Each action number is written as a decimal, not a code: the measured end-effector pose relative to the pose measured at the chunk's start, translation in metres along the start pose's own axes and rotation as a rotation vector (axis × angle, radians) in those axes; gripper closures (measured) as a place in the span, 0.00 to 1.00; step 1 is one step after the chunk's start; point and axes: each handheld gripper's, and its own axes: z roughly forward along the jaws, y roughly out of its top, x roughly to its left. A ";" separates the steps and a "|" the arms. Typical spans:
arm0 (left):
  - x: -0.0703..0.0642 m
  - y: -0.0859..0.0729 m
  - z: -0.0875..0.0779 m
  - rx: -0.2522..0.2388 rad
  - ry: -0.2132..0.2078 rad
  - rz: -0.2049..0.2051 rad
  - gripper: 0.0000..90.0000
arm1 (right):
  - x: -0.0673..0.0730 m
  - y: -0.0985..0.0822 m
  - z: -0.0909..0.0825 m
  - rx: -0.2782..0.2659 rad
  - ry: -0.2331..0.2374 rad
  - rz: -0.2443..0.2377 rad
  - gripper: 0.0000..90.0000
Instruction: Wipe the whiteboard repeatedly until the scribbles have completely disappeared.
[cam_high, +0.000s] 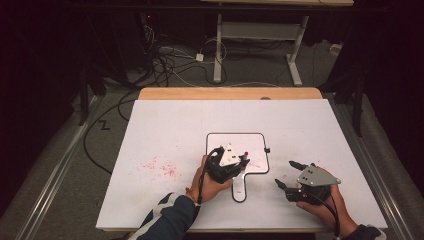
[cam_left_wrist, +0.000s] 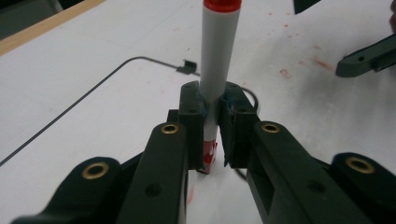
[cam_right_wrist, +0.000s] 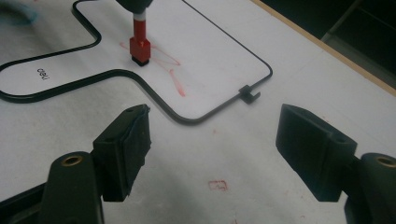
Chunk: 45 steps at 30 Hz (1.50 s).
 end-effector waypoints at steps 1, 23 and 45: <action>0.002 -0.002 -0.004 0.006 0.001 -0.006 0.88 | 0.000 0.000 0.000 0.001 -0.003 0.002 0.30; -0.010 0.021 0.036 -0.028 -0.020 0.016 0.88 | -0.001 0.000 0.000 0.002 0.000 -0.002 0.30; 0.001 0.023 0.033 0.010 -0.020 0.002 0.88 | -0.011 -0.003 -0.003 0.010 -0.054 0.018 0.30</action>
